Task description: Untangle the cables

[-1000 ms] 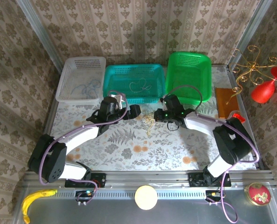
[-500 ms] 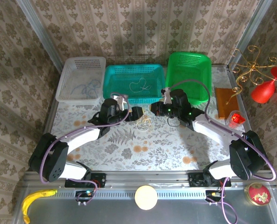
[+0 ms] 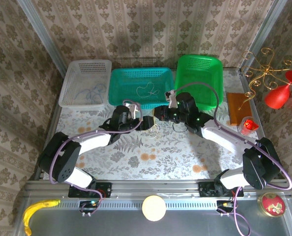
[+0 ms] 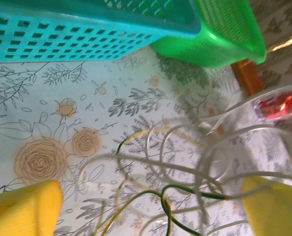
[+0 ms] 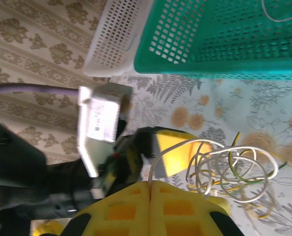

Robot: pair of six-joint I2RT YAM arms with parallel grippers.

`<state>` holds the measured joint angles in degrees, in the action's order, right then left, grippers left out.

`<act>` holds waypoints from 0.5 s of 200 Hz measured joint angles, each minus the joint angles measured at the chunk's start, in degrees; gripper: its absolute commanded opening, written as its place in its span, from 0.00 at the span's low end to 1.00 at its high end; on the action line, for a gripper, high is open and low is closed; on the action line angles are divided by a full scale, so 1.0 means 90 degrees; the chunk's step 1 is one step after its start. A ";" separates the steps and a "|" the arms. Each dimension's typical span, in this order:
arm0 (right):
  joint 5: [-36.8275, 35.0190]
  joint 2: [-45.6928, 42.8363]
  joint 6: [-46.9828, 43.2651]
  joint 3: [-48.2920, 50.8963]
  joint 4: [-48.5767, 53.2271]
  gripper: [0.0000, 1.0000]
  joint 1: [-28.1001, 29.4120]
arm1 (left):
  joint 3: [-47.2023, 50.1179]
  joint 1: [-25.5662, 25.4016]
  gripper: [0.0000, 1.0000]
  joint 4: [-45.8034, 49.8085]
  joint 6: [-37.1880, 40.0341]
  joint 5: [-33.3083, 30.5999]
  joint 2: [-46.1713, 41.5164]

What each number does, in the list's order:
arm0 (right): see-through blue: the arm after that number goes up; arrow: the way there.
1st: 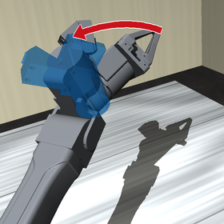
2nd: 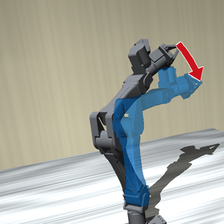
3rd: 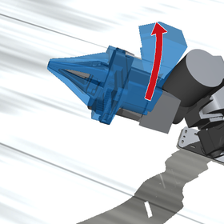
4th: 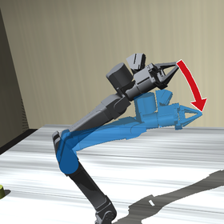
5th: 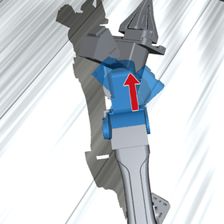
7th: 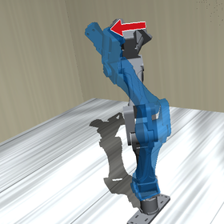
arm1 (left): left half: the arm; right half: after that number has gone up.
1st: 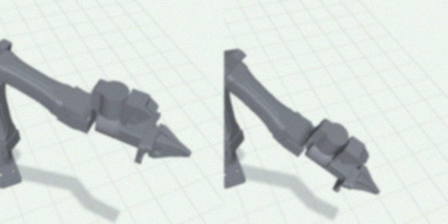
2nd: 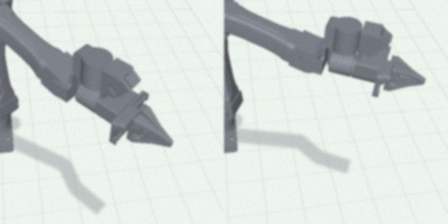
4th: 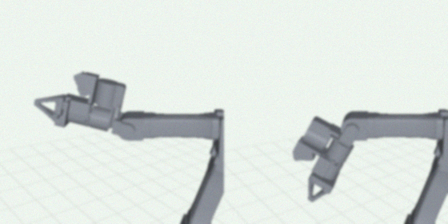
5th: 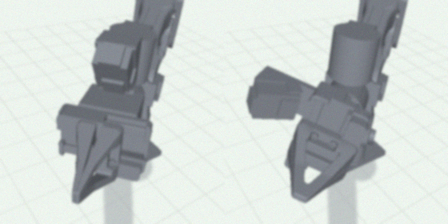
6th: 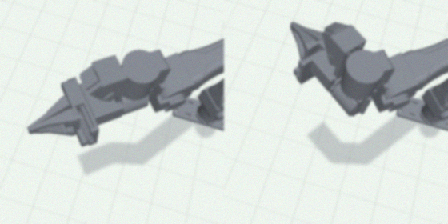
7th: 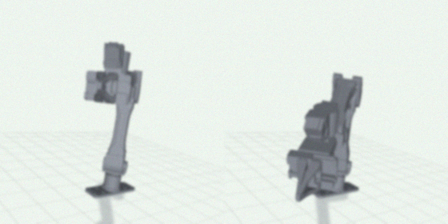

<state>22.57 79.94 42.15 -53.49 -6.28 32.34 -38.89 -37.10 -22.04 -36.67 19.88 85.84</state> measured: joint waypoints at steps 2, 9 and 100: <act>0.0012 -0.0010 0.0015 -0.0012 -0.0002 0.00 0.0000 | -0.0007 0.0000 0.72 0.0010 0.0010 0.0002 0.0012; 0.0053 -0.0053 0.0046 -0.0085 -0.0002 0.00 0.0007 | -0.0044 0.0000 0.64 0.0032 0.0032 0.0000 0.0063; 0.0323 -0.1073 0.0563 -0.0656 -0.0381 0.00 -0.0022 | 0.0508 0.0670 0.03 -0.0075 0.0100 0.0199 0.0216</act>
<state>25.47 70.28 47.22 -59.40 -9.72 32.14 -34.33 -31.07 -22.72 -35.77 21.67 87.79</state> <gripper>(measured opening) 0.067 0.060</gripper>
